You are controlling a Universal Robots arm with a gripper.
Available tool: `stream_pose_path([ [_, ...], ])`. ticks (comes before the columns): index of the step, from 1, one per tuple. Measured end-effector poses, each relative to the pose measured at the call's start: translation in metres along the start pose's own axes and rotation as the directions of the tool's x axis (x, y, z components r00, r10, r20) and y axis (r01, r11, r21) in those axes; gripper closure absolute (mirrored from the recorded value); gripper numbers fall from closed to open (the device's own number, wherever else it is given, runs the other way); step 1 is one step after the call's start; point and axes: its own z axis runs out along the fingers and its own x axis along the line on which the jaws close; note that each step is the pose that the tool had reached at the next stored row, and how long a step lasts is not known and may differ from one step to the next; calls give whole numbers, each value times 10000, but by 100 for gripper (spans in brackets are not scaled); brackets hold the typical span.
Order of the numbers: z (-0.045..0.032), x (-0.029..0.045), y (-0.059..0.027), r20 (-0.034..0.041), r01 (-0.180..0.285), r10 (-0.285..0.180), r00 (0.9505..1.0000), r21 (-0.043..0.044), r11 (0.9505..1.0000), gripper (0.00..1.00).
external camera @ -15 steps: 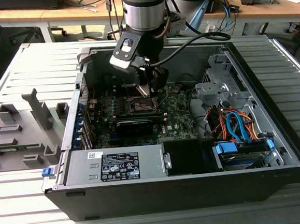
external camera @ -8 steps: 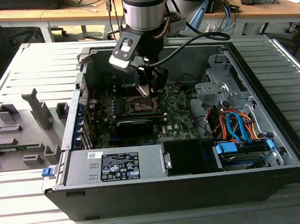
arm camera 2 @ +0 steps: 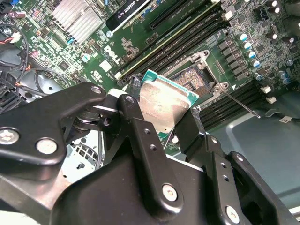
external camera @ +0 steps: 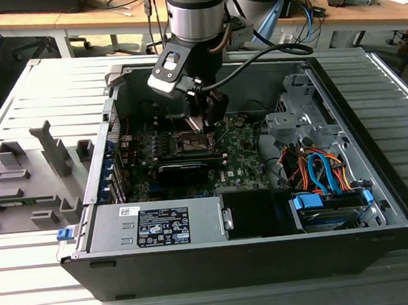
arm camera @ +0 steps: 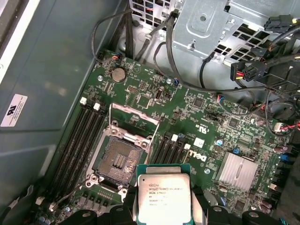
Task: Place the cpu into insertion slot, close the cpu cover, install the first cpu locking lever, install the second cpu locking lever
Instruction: 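Place the cpu into insertion slot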
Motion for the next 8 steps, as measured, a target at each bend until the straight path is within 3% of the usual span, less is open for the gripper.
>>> stream_pose_path([
  [8,0,0,0,23,-141,141,9999,11,9999,46],
])
